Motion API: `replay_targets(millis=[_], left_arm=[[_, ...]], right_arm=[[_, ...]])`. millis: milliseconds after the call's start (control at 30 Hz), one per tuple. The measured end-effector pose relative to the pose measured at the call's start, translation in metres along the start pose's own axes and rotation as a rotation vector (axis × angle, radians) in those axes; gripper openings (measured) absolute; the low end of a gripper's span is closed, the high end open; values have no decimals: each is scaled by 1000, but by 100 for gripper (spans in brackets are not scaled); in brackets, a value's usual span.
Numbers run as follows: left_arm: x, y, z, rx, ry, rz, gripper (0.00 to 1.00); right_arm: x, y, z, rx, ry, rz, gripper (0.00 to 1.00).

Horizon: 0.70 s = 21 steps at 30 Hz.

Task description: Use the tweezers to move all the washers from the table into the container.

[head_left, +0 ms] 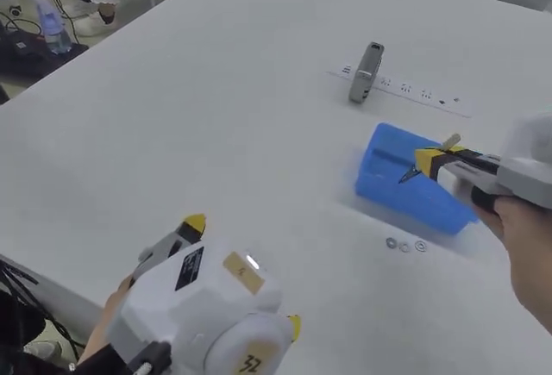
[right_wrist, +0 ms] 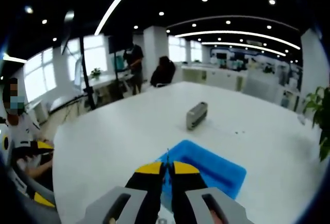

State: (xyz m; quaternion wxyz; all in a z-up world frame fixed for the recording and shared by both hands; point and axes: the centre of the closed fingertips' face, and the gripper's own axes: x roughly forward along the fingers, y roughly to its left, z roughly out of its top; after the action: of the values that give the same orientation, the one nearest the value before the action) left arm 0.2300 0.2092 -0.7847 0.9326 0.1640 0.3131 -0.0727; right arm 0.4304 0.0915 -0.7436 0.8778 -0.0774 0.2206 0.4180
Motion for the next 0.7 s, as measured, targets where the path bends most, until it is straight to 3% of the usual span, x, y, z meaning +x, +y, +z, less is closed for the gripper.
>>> replay_targets(millis=[67, 233, 700], left_arm=[[0, 0, 0, 2, -1, -1, 87], [0, 0, 0, 4, -2, -1, 87], [1, 0, -1, 10, 6, 0, 87]], right_arm=[[-11, 7, 0, -12, -3, 0, 2], [-16, 18, -13, -27, 14, 14, 2], [-10, 24, -57, -32, 115, 30, 2]])
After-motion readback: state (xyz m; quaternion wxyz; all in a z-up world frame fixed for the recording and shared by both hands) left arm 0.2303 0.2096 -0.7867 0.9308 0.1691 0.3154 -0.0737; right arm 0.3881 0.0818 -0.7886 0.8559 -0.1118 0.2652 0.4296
